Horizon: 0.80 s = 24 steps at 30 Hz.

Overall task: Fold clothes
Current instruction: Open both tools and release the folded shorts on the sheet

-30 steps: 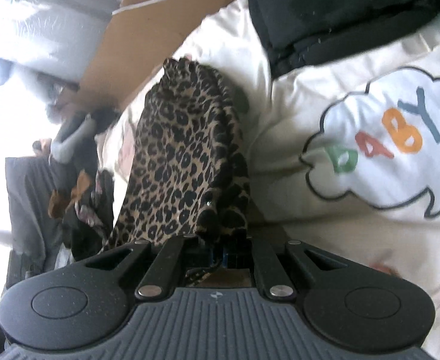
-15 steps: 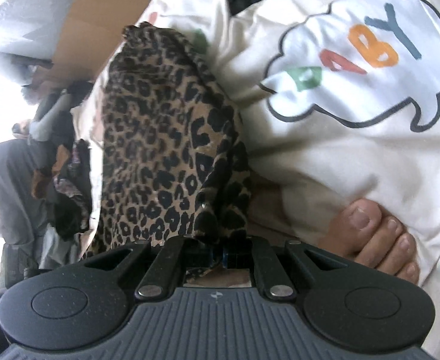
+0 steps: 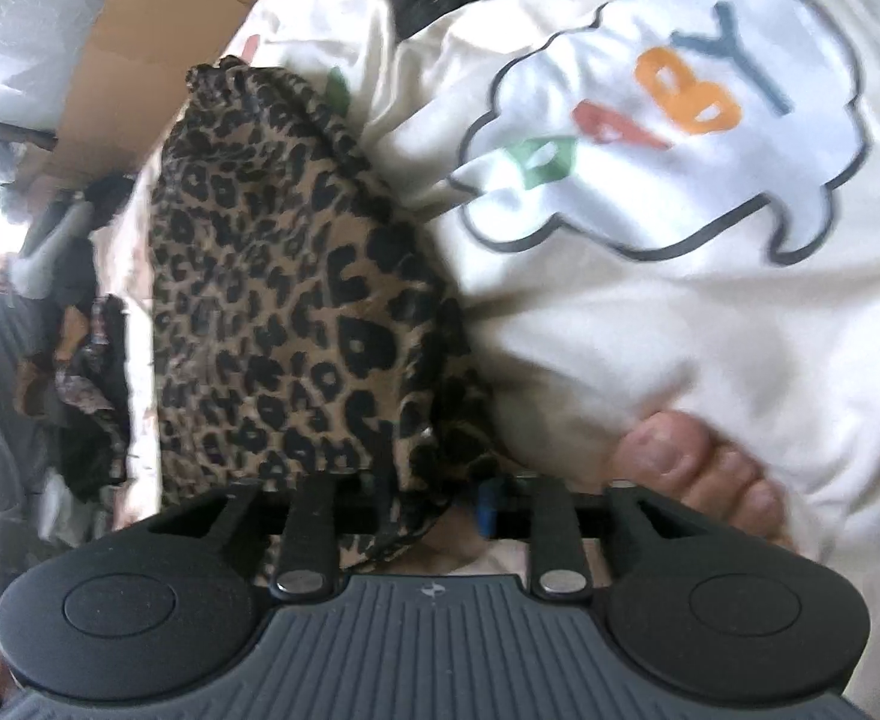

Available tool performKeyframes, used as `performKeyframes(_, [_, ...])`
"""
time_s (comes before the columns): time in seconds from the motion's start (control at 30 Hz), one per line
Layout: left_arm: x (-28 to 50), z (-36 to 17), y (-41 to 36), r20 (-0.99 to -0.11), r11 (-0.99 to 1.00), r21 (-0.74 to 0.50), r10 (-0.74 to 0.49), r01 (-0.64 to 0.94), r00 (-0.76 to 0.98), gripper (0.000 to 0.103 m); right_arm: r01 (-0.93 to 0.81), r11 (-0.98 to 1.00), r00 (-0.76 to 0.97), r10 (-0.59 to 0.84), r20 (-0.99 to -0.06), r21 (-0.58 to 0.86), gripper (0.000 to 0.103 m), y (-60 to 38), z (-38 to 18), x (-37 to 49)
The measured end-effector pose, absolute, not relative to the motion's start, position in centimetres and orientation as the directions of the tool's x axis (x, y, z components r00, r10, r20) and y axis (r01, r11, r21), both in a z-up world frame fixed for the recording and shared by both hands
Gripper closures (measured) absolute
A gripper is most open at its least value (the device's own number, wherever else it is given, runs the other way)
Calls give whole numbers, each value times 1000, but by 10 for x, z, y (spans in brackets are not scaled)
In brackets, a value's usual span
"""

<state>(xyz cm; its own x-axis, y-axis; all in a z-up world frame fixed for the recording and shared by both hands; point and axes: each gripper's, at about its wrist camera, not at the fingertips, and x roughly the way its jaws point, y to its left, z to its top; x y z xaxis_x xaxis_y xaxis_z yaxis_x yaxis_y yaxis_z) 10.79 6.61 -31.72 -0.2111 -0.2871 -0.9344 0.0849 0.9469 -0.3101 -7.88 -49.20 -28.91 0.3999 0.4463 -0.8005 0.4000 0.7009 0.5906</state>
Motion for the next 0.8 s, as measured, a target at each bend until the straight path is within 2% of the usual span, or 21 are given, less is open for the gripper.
performKeyframes(0.1, [116, -301, 48, -962, 970, -220, -198, 107, -187, 58, 415, 710, 425, 401, -811, 569, 65, -501, -281, -83])
performKeyframes(0.23, [136, -276, 16, -969, 976, -156, -121, 151, -216, 55, 422, 700, 488, 360, -795, 576, 64, -510, -270, -84])
performKeyframes(0.37, [167, -236, -18, -979, 973, -121, -84, 197, -188, 49, 412, 700, 514, 350, -783, 583, 64, -508, -265, -81])
performKeyframes(0.5, [178, -190, -32, -985, 963, -115, -79, 246, -150, 39, 397, 709, 526, 344, -777, 583, 64, -505, -261, -76])
performKeyframes(0.67, [181, -137, -58, -991, 924, -115, -82, 364, -105, 36, 384, 728, 544, 319, -776, 569, 64, -501, -253, -69])
performKeyframes(0.8, [177, -121, -73, -986, 872, -165, -144, 462, -81, 34, 373, 746, 555, 296, -777, 551, 64, -498, -247, -62])
